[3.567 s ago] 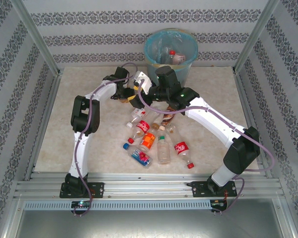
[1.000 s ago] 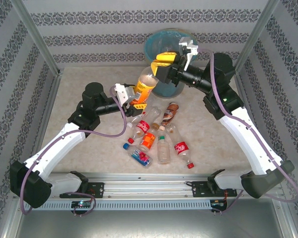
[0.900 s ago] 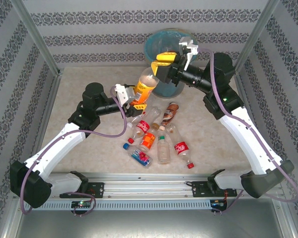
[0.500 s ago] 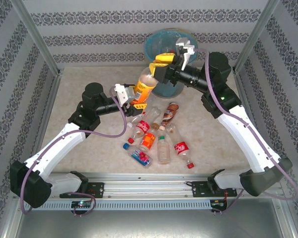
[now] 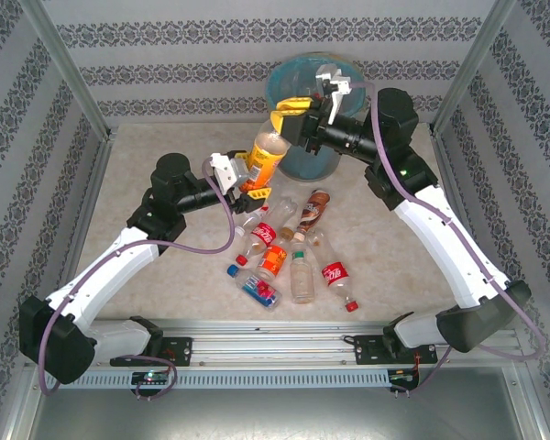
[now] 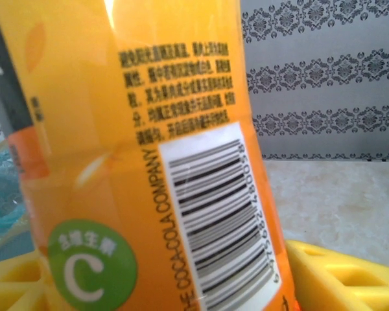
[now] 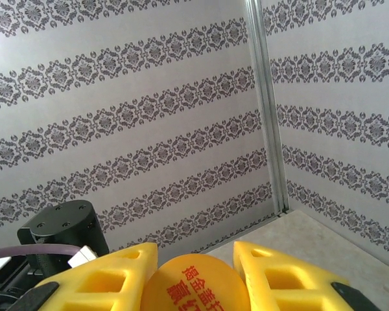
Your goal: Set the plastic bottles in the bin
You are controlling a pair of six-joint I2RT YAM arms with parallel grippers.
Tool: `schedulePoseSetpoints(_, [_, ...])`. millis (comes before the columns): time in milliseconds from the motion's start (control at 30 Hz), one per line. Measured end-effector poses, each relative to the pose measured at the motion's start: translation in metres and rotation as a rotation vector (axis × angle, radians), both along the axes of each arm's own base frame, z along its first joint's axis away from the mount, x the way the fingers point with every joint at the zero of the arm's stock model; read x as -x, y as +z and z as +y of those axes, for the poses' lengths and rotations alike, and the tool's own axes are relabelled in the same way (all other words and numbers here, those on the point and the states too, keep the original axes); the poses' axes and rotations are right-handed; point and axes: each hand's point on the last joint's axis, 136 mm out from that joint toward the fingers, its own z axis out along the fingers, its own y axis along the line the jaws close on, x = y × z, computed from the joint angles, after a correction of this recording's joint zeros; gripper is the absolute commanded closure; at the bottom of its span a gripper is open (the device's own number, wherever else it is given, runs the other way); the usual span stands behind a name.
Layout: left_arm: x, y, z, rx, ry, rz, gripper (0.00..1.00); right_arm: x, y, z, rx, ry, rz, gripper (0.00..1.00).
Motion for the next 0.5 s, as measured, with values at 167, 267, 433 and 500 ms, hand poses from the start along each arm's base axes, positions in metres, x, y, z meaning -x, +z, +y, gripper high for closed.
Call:
schedulePoseSetpoints(167, [-0.012,0.004,0.003,0.02,0.058,-0.028,0.07,-0.018,-0.001,-0.011,0.011,-0.111,-0.018,1.0])
schedulePoseSetpoints(267, [-0.019,0.002,0.007,0.033,0.103,-0.046,0.05,-0.031,0.001,-0.022,0.025,-0.205,-0.031,1.0])
schedulePoseSetpoints(433, [-0.04,-0.009,0.012,0.058,0.195,-0.012,0.03,-0.056,0.028,-0.059,0.009,-0.421,-0.105,1.0])
schedulePoseSetpoints(500, [-0.048,-0.014,0.013,0.07,0.225,0.013,0.03,-0.065,0.041,-0.075,0.004,-0.509,-0.141,1.0])
